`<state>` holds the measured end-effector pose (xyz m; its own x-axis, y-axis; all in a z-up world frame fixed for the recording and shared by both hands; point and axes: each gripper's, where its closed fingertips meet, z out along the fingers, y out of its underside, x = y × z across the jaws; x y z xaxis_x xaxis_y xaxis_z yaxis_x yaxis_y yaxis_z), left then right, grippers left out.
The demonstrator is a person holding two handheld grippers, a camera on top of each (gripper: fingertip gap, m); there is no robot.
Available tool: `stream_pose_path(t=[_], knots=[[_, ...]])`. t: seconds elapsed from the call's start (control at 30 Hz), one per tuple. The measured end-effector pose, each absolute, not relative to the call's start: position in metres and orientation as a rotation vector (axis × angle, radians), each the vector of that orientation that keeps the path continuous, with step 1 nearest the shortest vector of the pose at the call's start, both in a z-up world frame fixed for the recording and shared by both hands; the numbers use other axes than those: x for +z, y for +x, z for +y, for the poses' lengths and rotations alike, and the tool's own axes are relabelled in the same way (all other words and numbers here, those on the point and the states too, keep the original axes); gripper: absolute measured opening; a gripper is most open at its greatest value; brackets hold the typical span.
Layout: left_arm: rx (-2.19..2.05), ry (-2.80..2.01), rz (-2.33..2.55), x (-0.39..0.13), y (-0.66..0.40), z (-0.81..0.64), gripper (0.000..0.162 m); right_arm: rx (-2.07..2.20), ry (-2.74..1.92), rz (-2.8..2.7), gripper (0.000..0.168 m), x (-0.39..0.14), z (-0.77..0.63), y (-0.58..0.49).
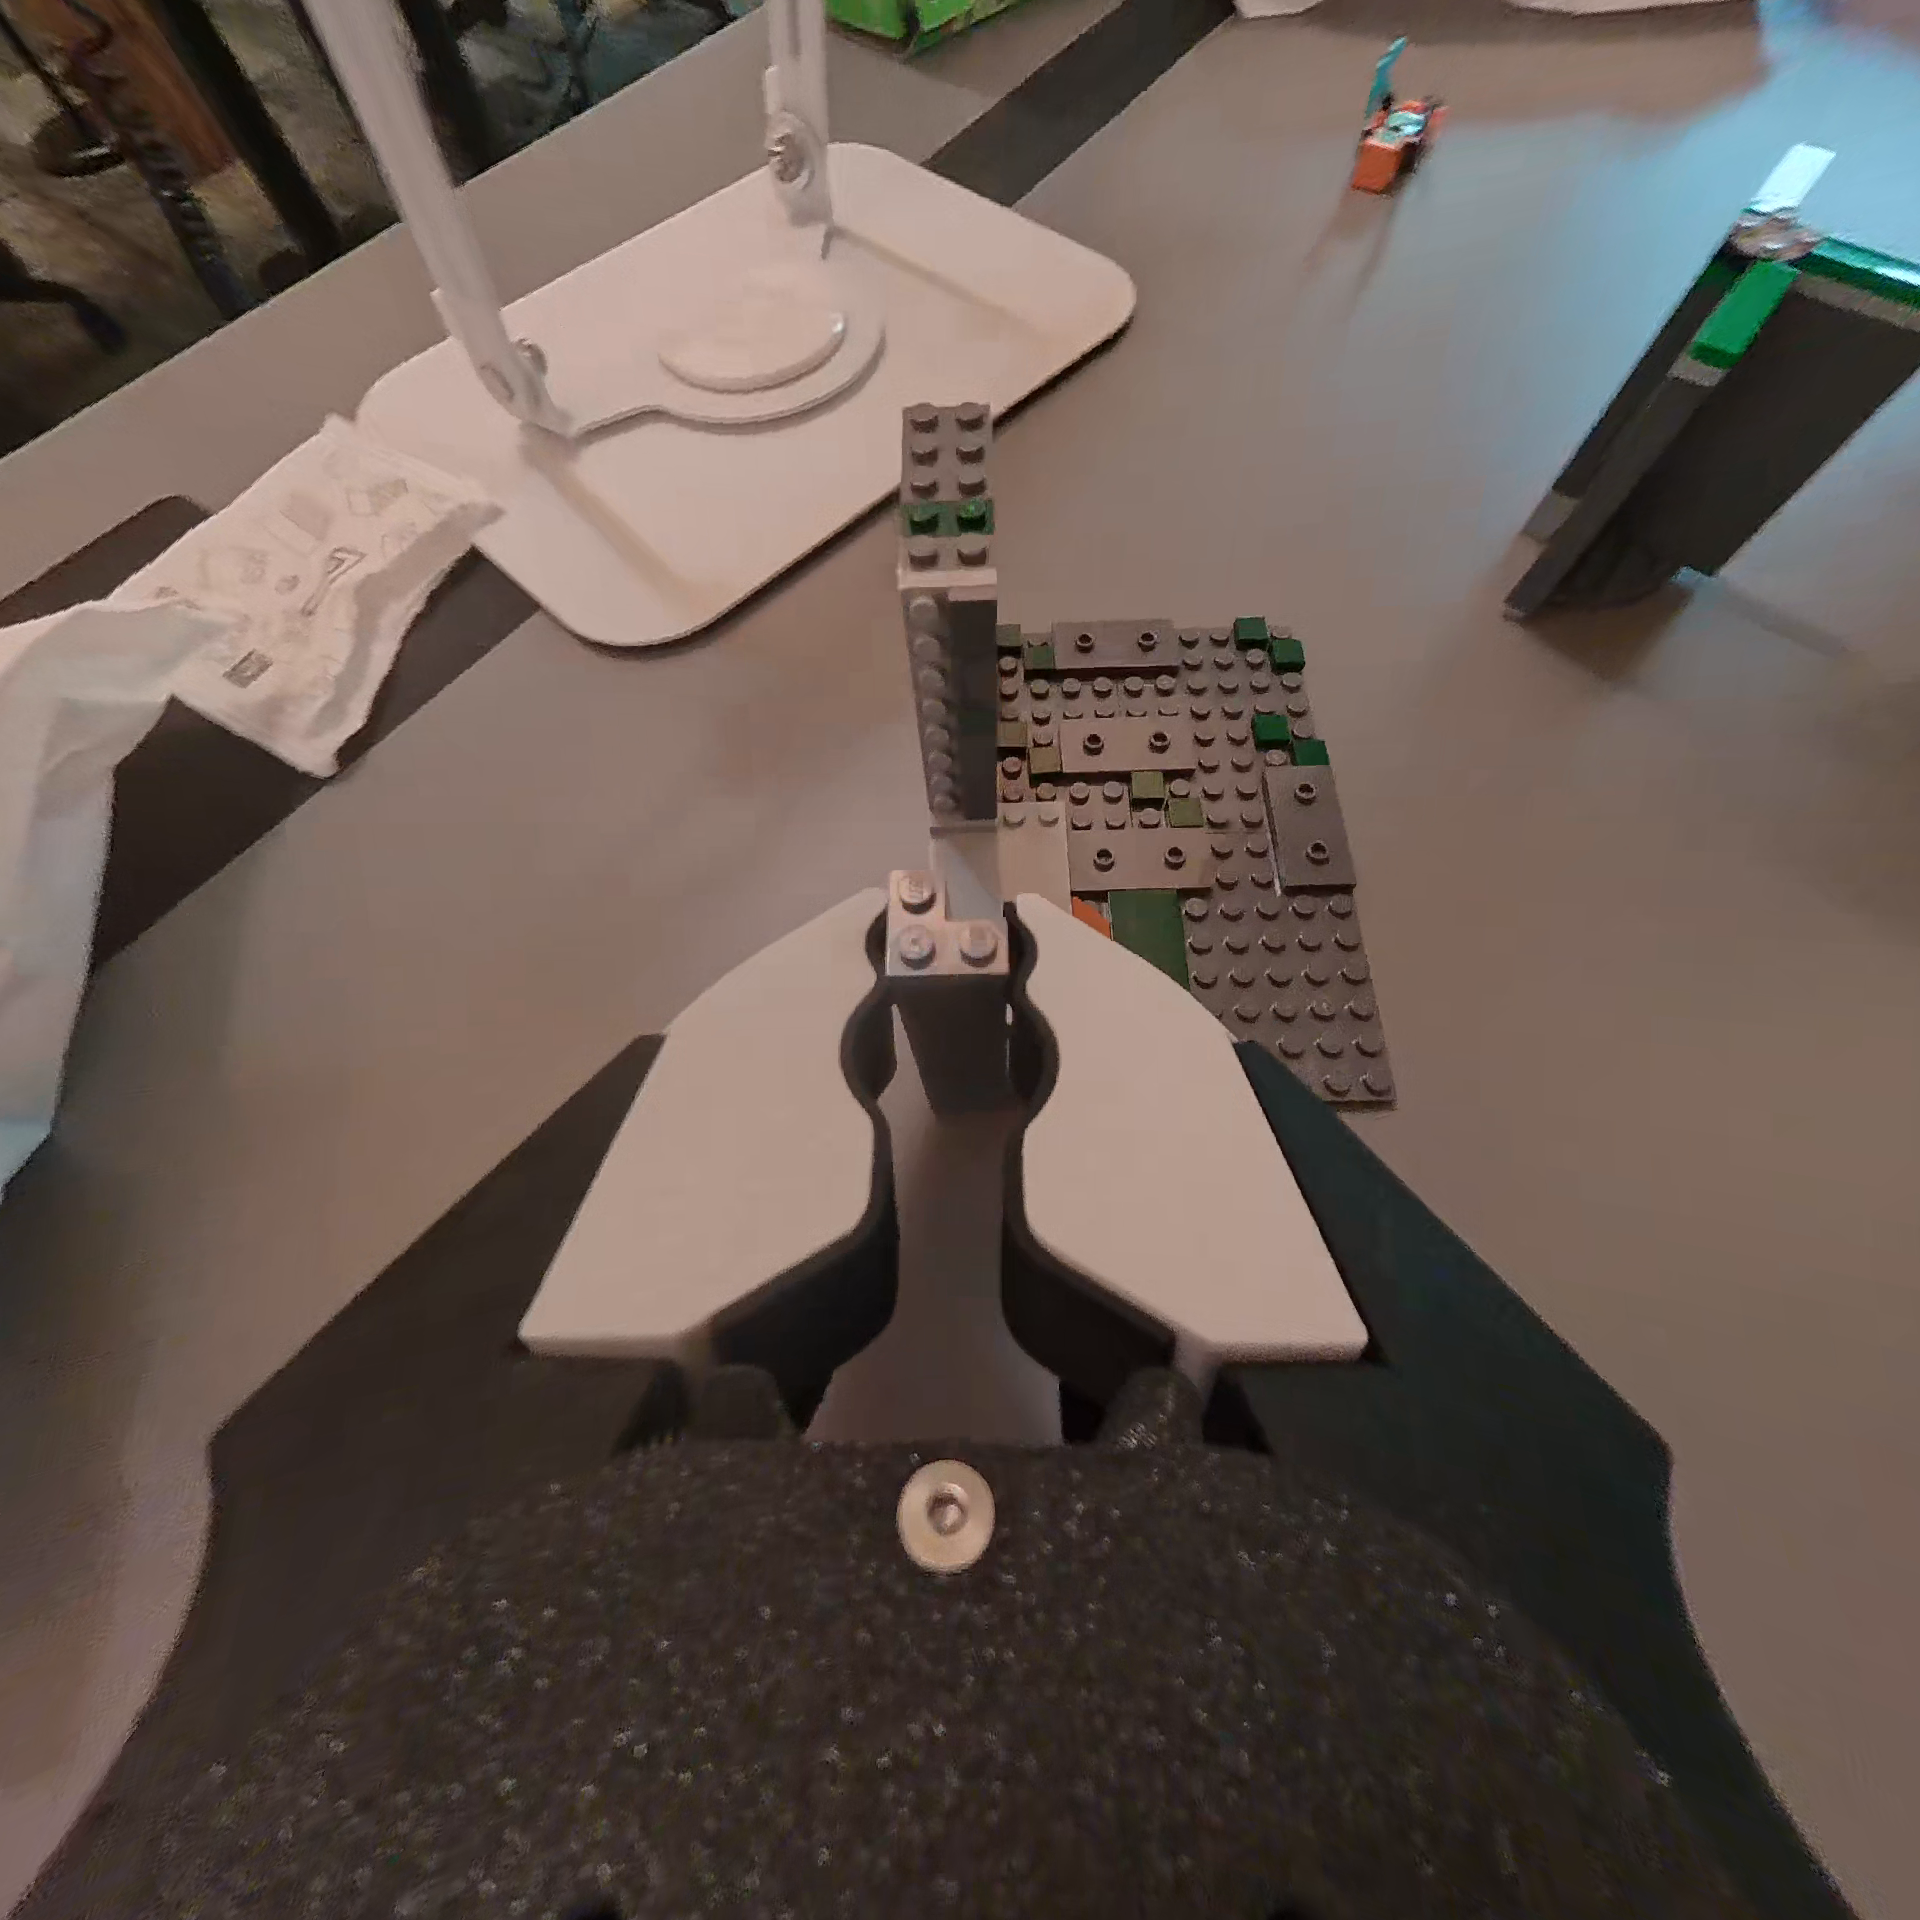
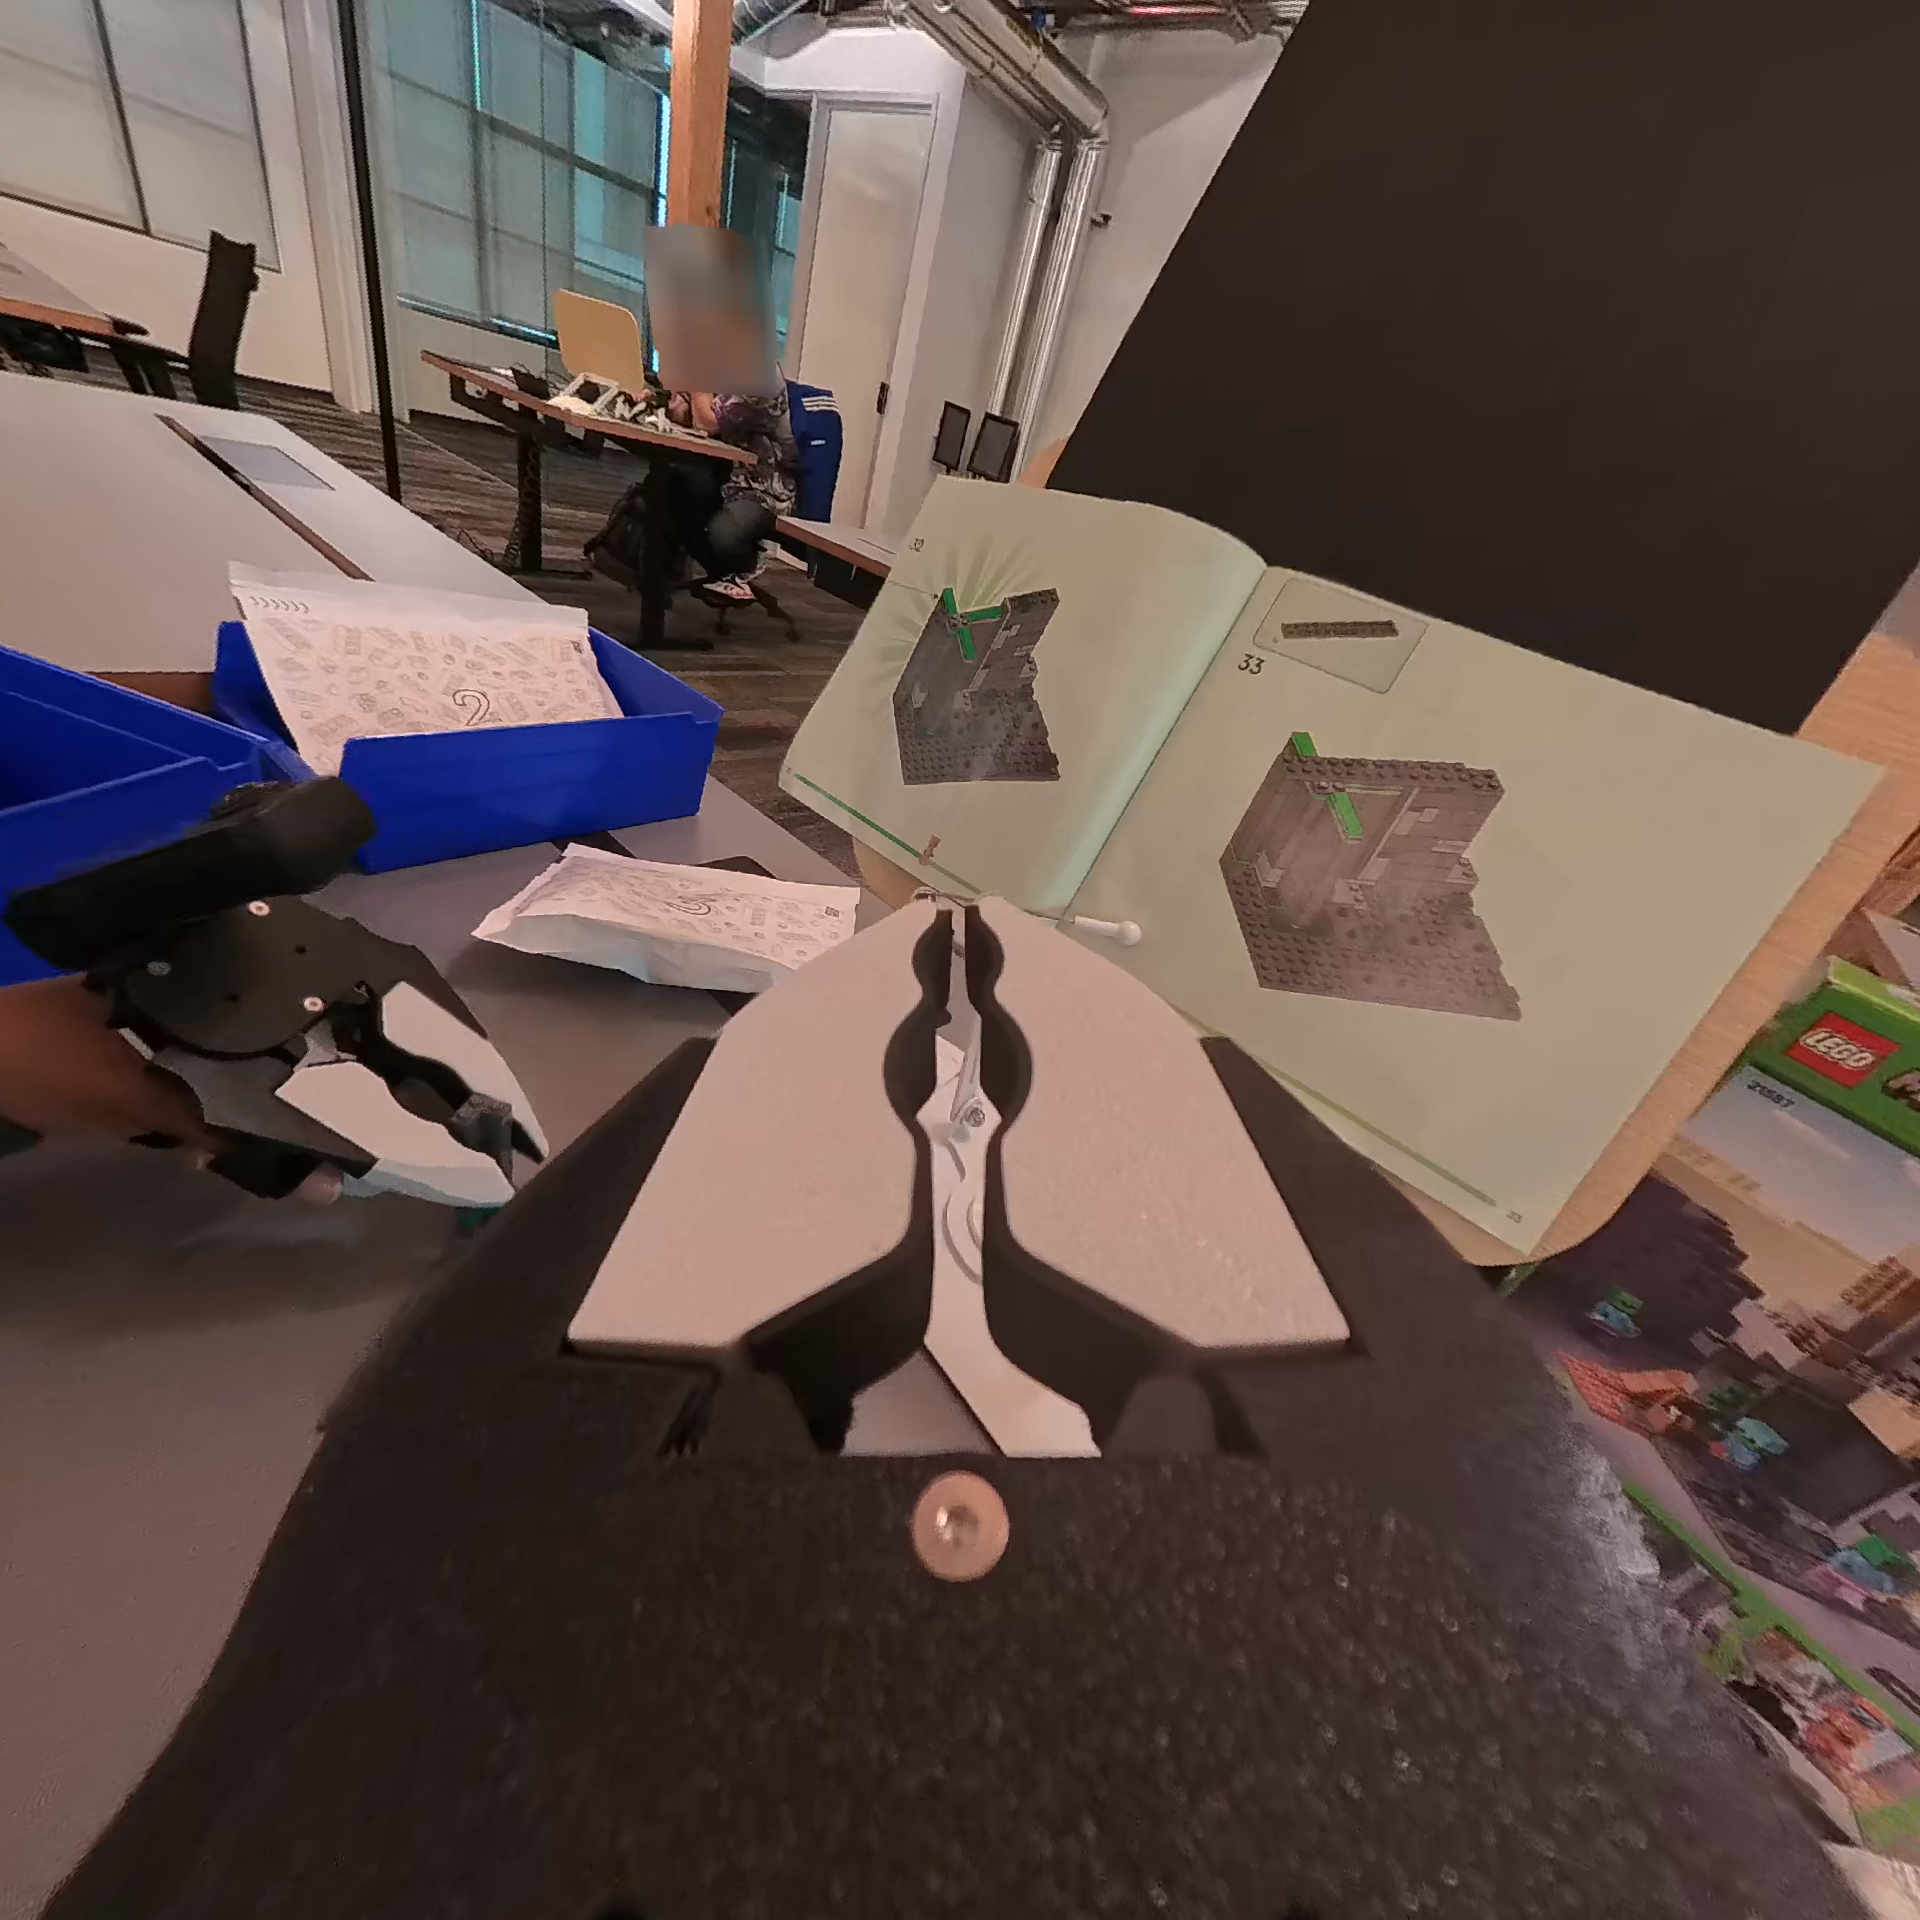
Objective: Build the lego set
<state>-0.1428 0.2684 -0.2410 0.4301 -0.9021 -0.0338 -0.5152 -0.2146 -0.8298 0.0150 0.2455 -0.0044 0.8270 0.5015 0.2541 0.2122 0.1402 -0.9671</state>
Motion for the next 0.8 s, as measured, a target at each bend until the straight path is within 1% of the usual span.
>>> stream_pose_path(t=[0.1, 0.33, 0.47, 0.6, 0.67, 0.73, 0.8], knots=[[-0.676, -1.833, 1.283, -0.241, -0.135, 0.254, 0.017, 0.237, -1.449, -0.648, 0.002, -0.007, 0.243, 0.013], [-0.847, -1.743, 1.447, -0.24, -0.119, 0.223, 0.017, 0.181, -1.565, -0.833, 0.002, -0.044, 0.245, -0.001], [-0.9, -1.69, 1.534, -0.24, -0.108, 0.215, 0.017, 0.124, -1.681, -1.016, 0.007, -0.08, 0.242, -0.001], [-0.937, -1.658, 1.585, -0.239, -0.096, 0.216, 0.017, 0.234, -1.766, -1.121, 0.018, -0.101, 0.23, 0.005], [-0.95, -1.635, 1.602, -0.239, -0.089, 0.219, 0.017, 0.302, -1.785, -1.166, 0.026, -0.108, 0.224, 0.006], [-0.957, -1.626, 1.6, -0.238, -0.081, 0.223, 0.018, 0.335, -1.836, -1.232, 0.04, -0.121, 0.216, 0.013], [-0.956, -1.616, 1.612, -0.236, -0.074, 0.224, 0.023, 0.327, -1.889, -1.294, 0.052, -0.134, 0.21, 0.024]])
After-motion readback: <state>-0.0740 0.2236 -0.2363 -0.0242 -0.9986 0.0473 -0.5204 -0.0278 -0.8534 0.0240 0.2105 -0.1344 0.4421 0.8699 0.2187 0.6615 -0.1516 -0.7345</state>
